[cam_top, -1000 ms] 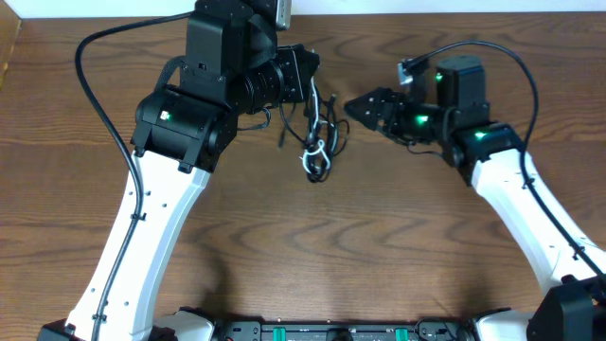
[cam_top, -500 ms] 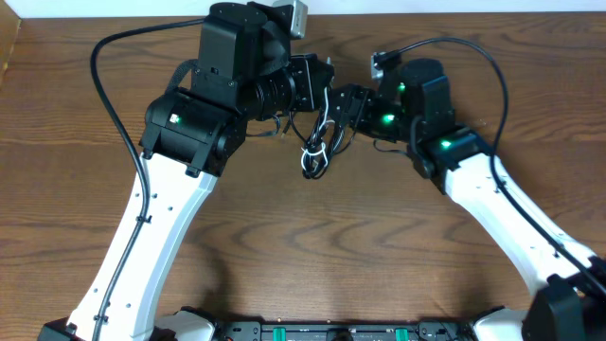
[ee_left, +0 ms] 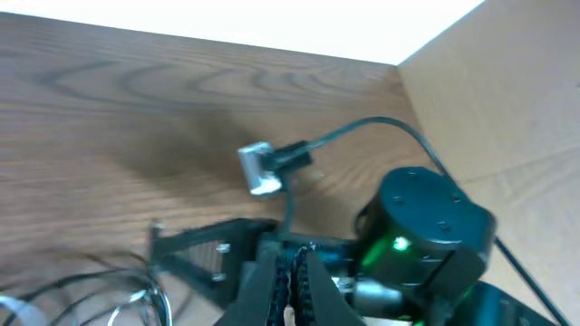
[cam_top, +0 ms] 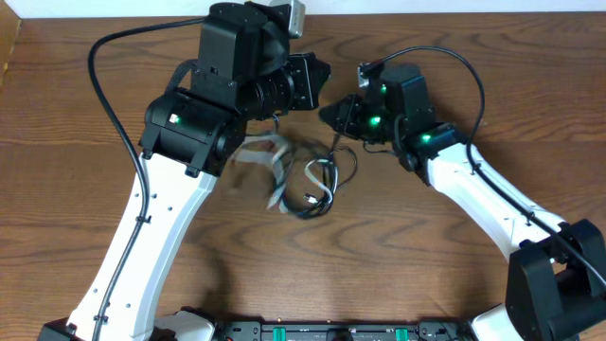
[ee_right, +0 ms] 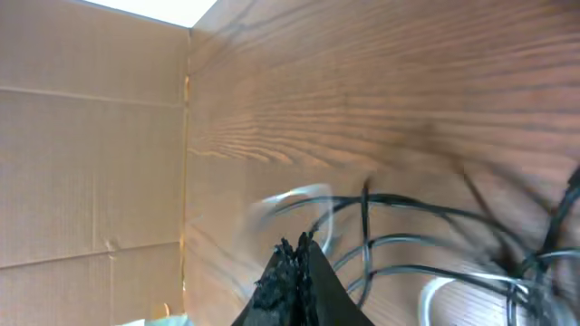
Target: Untangle cables
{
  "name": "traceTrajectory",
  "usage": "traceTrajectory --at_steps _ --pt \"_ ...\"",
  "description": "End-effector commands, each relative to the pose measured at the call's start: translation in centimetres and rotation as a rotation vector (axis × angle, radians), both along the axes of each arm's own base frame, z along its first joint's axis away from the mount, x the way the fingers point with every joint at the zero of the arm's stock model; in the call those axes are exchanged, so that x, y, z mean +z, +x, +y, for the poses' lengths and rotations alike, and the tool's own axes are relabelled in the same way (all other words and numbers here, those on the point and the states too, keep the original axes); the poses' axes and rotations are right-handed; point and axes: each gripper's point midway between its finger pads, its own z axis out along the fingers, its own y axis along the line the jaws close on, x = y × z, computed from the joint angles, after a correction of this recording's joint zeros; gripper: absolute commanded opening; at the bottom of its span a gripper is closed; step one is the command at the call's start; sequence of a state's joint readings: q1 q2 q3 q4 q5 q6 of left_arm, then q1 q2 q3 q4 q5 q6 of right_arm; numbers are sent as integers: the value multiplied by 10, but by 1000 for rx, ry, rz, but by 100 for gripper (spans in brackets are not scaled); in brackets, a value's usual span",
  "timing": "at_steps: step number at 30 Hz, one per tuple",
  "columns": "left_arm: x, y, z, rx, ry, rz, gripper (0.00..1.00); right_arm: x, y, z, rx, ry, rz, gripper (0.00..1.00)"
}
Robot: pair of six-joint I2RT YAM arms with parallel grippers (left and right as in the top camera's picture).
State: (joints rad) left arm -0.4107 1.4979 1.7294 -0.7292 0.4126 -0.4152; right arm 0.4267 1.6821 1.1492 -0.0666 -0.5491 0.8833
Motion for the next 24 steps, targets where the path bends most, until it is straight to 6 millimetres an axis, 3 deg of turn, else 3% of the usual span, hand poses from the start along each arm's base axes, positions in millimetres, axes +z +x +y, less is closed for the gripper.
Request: traceTrajectory --at_steps 1,6,9,14,19,22,24 --pt "11 12 19 69 36 -55 8 5 5 -12 13 -10 -26 1" --pt "10 18 29 92 44 -57 8 0 0 -16 72 -41 -51 1" --pt "-1 17 33 79 107 -58 8 -8 -6 -19 98 -80 -44 1" --pt "-59 16 78 266 330 121 8 -25 -10 -36 82 -152 3 12" --pt "-119 -2 100 328 444 348 8 -34 -6 -59 47 -182 38 32" --pt "-147 -13 119 360 491 451 16 -40 -3 -77 16 -197 71 38" --pt "-163 -20 131 378 511 505 17 -43 -3 -87 4 -208 86 40"
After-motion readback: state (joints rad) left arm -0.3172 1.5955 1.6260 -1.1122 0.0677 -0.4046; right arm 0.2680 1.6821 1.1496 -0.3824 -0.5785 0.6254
